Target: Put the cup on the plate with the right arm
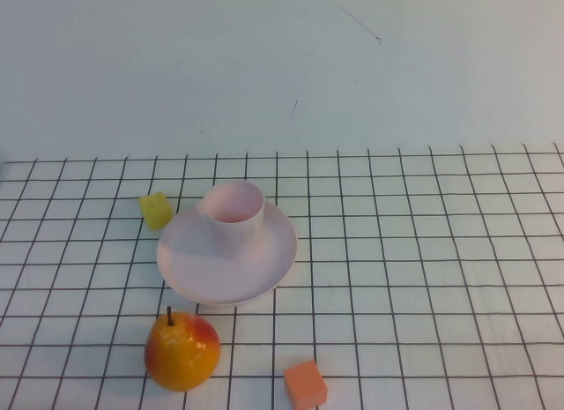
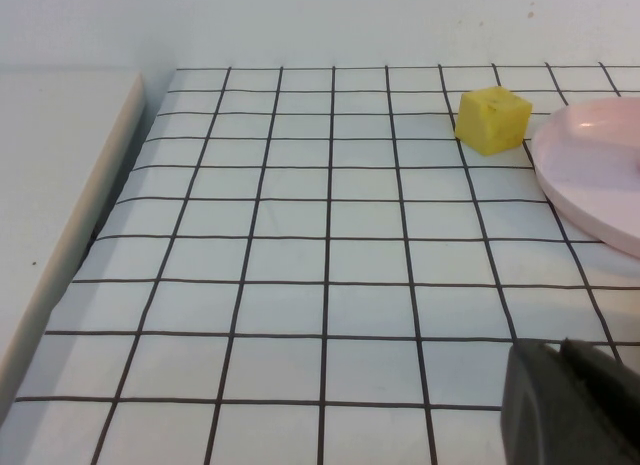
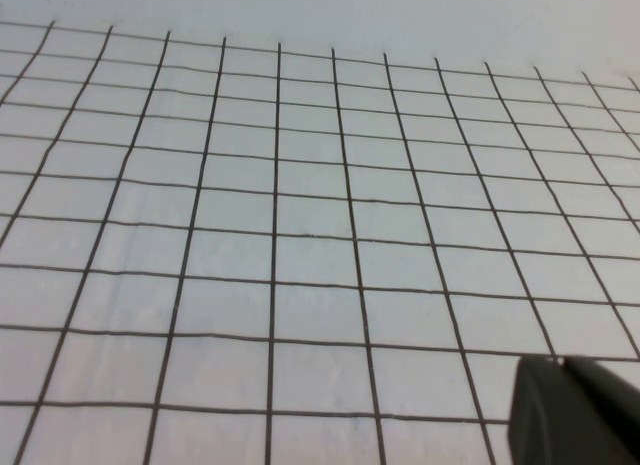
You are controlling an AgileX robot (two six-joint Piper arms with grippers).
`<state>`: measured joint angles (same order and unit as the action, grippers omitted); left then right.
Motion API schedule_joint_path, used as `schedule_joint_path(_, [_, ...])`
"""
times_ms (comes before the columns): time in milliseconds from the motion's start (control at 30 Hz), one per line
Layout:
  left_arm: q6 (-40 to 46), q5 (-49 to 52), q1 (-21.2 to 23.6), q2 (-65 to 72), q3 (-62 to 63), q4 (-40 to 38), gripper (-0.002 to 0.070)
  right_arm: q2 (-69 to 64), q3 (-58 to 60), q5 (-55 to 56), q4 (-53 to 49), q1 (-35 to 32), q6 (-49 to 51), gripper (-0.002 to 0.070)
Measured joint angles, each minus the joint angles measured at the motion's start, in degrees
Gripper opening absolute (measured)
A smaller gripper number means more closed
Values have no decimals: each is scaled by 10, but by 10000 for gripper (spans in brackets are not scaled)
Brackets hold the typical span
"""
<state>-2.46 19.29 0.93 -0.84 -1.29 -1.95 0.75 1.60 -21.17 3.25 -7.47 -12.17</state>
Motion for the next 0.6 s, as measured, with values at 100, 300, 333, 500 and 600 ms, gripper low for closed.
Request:
schedule_joint_path(100, [0, 0, 0, 0, 0, 0, -3, 0, 0, 0, 0, 0, 0, -2])
schedule_joint_path(300, [0, 0, 0, 0, 0, 0, -3, 0, 0, 0, -1, 0, 14, -2])
schedule_joint_path(333, [0, 0, 0, 0, 0, 0, -3, 0, 0, 0, -8, 0, 24, -2])
schedule_joint_path(500, [0, 0, 0, 0, 0, 0, -3, 0, 0, 0, -39, 10, 51, -2])
schedule_joint_path(600, [0, 0, 0, 0, 0, 0, -3, 0, 0, 0, -50, 29, 57, -2])
